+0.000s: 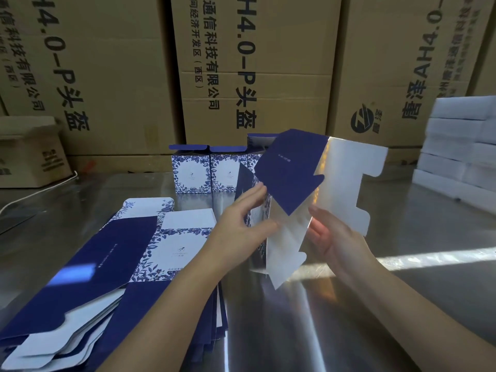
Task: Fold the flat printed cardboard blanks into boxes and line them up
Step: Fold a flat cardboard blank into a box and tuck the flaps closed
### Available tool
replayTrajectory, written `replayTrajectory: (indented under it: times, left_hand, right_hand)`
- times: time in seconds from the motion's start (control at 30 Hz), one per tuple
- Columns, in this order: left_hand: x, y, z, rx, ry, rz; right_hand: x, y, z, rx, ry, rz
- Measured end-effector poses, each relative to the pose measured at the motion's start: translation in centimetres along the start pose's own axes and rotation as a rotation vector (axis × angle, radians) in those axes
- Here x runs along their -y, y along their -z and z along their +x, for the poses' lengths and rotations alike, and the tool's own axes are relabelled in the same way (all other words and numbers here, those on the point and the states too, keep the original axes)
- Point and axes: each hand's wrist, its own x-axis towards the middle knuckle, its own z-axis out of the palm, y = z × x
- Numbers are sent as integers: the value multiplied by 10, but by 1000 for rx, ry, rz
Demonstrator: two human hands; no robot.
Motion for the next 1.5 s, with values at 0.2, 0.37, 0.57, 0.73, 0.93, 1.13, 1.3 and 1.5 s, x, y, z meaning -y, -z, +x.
replayTrajectory:
  times: [0.2, 0.37, 0.57, 0.73, 0.93, 1.13, 1.3, 1.5]
  left_hand:
    - [2, -11, -3, 68, -30, 26]
    - [8, -17, -4, 89, -18, 58]
    - [11, -15, -4, 99, -23, 101]
    - [10, -9, -1, 38, -34, 33]
    - [9, -6, -2, 79, -46, 15]
    - [14, -7, -2, 161, 8, 47]
    - [13, -6, -2, 139, -5, 28]
    - [14, -9, -3, 152, -6, 14]
  right_hand:
    - [1, -10, -5, 71, 144, -71]
    - [-9, -11, -1, 79, 33, -144]
    - [-7, -21, 4, 19, -41, -154]
    - [3, -13, -8, 59, 83, -132]
    - [2, -13, -6, 76, 113, -199]
    - [-6, -15, -7, 66, 113, -303]
    - [-4, -14, -7, 103, 138, -277]
    - [-5, -15, -7, 46, 77, -250]
